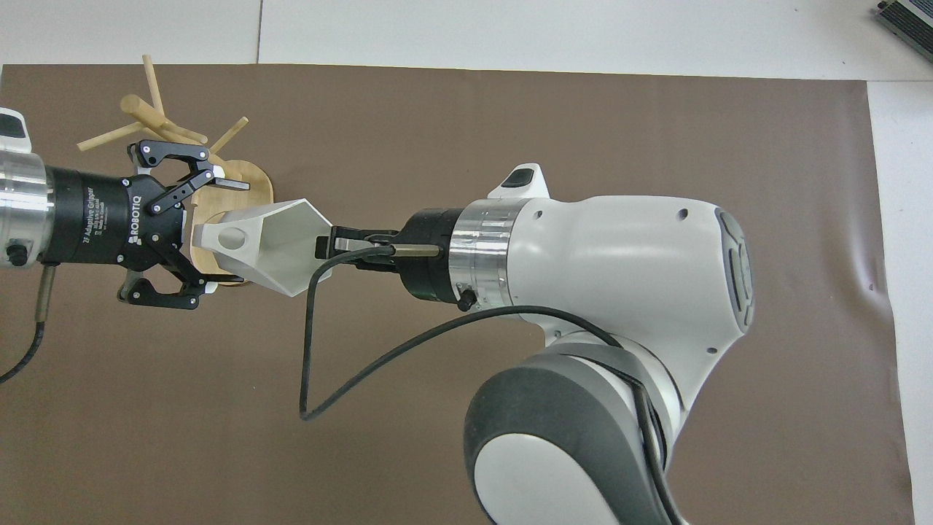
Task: Hang cup on rack
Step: 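Lift the cup with the left gripper while the right gripper withdraws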
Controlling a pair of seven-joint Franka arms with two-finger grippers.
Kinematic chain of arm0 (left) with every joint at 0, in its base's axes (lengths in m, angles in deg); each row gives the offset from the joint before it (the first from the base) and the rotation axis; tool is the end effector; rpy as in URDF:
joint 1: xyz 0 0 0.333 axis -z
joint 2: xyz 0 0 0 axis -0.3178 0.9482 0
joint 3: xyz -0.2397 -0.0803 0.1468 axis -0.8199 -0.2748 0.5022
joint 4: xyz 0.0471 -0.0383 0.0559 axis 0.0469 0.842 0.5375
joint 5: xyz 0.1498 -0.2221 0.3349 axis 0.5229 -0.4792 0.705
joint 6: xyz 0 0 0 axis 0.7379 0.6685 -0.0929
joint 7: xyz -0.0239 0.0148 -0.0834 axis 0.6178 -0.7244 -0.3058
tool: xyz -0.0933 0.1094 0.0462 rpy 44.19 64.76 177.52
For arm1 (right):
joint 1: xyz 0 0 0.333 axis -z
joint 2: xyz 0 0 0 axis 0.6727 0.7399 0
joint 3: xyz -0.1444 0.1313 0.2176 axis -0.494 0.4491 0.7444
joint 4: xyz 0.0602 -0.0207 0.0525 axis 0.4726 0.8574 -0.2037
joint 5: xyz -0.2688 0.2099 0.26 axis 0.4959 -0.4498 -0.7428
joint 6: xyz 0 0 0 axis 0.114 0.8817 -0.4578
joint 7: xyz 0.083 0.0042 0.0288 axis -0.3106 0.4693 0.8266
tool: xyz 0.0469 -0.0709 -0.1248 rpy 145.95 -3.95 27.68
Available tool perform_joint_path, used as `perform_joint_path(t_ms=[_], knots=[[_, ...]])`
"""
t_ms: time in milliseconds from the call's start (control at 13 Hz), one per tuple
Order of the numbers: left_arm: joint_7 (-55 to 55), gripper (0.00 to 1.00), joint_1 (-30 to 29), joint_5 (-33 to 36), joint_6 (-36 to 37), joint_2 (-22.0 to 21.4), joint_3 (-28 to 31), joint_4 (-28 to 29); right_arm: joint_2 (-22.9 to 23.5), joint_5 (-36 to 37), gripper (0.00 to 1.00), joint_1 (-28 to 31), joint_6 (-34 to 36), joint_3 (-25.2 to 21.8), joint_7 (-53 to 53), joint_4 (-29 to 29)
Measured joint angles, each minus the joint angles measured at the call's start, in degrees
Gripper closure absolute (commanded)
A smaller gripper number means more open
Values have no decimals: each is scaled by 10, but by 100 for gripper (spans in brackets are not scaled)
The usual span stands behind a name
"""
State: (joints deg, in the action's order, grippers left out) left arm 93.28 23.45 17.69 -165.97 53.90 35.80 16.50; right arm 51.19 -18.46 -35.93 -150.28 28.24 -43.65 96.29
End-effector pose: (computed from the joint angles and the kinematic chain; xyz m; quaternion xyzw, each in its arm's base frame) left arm 0.5702 -0.1574 0.5472 0.7214 0.6086 -0.1939 0.2678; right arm 0.5467 0.4461 0.5425 -0.8863 0.0215 -0.0739 0.4568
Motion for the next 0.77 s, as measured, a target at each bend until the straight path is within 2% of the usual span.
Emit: perform_joint_path(t_ms=[463, 540, 694, 771], knots=[[15, 0, 0, -10, -3, 0, -5, 0, 0, 0, 100, 0, 0, 0, -5, 0], [16, 16, 0, -10, -4, 0, -5, 0, 0, 0, 100, 0, 0, 0, -6, 0], [23, 63, 0, -10, -4, -1, -5, 1, 0, 0, 100, 1, -5, 0, -6, 0], [24, 70, 0, -10, -4, -2, -5, 1, 1, 0, 100, 1, -12, -1, -6, 0]])
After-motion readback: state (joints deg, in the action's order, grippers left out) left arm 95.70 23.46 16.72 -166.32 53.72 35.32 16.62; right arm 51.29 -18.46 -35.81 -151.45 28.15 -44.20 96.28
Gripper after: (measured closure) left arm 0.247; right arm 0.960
